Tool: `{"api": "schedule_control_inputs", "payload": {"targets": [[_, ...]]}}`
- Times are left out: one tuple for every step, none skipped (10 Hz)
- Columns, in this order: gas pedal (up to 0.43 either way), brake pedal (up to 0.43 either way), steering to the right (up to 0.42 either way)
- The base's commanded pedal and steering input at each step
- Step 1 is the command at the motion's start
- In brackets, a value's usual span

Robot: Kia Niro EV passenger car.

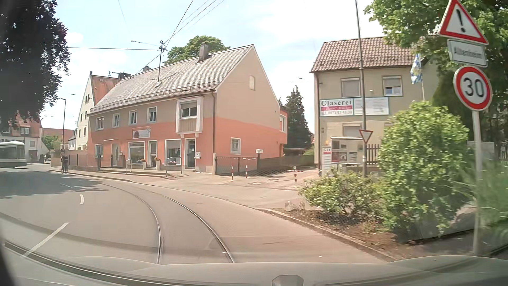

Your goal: Follow the waypoints while adhering to traffic rules and regulations

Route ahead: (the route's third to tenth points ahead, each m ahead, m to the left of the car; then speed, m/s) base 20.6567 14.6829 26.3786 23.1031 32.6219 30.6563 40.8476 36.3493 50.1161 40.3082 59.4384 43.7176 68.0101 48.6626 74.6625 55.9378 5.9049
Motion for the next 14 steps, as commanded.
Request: {"api": "schedule_control_inputs", "payload": {"targets": [[0.079,0.000,-0.241],[0.087,0.000,-0.239],[0.087,0.000,-0.234],[0.087,0.000,-0.223],[0.098,0.000,-0.211],[0.130,0.000,-0.205],[0.138,0.000,-0.203],[0.150,0.000,-0.203],[0.150,0.000,-0.203],[0.150,0.000,-0.209],[0.150,0.000,-0.216],[0.157,0.000,-0.219],[0.157,0.000,-0.220],[0.157,0.000,-0.221]]}}
